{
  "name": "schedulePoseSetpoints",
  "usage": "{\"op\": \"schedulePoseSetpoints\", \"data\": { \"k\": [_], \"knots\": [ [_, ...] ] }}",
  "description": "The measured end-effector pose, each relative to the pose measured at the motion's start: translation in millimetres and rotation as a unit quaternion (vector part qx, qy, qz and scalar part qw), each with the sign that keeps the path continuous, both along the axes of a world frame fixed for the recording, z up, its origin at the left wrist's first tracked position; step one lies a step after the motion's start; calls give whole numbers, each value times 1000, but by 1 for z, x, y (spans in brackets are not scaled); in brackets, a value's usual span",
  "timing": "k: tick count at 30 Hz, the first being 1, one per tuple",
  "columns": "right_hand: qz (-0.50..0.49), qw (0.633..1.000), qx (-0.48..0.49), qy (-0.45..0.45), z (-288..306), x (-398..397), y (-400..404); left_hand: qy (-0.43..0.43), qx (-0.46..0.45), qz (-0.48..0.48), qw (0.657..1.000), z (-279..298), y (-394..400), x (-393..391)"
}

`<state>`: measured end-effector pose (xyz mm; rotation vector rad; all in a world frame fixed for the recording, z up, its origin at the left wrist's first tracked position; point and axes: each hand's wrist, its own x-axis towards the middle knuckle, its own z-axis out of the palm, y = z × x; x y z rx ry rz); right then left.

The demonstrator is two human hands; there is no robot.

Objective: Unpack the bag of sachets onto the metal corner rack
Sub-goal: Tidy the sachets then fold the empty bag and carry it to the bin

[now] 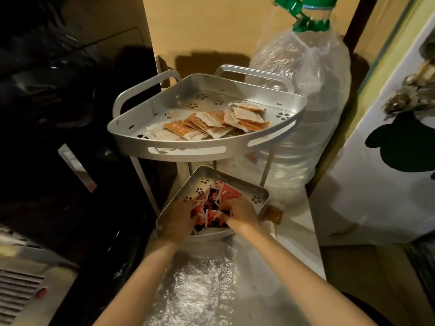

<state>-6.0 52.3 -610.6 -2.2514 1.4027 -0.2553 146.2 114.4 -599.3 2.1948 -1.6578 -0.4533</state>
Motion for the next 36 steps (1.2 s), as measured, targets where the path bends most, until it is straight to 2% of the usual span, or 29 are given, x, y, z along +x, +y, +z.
{"op": "schedulePoseSetpoints", "data": {
  "k": [2, 3, 6, 8, 10, 12, 15, 17, 21, 25, 31, 36],
  "knots": [
    [15, 999, -29, 34, 0, -2, -1, -35, -4, -1, 999, 1, -2, -8],
    [17, 999, -37, 21, 2, -5, -1, -43, -14, -3, 999, 2, -3, -14],
    [-2, 996, -28, -88, 9, -23, 0, -49, -68, -22, 996, 5, -6, -39],
    [-44, 984, 12, -174, 15, -43, 0, -34, -125, -87, 988, 5, -8, -58],
    [-94, 963, 13, -251, 17, -65, -3, -26, -169, -163, 972, 2, -9, -78],
    [-141, 952, 1, -272, 13, -86, -8, -2, -171, -196, 966, 1, -11, -101],
    [-206, 955, -17, -211, -3, -110, -22, 1, -159, -257, 953, -12, -15, -130],
    [-213, 964, -11, -158, -16, -121, -30, -6, -141, -294, 945, -30, -20, -143],
    [-143, 988, 7, -63, -33, -126, -36, -87, -78, -297, 948, -59, -28, -159],
    [-97, 995, 21, 8, -44, -126, -37, -121, 18, -294, 948, -63, -26, -160],
    [-136, 990, -2, 23, -36, -128, -35, -83, -51, -251, 963, -60, -24, -157],
    [-161, 984, 70, -22, -21, -126, -26, -45, -64, -256, 964, -48, -28, -156]
  ]
}}
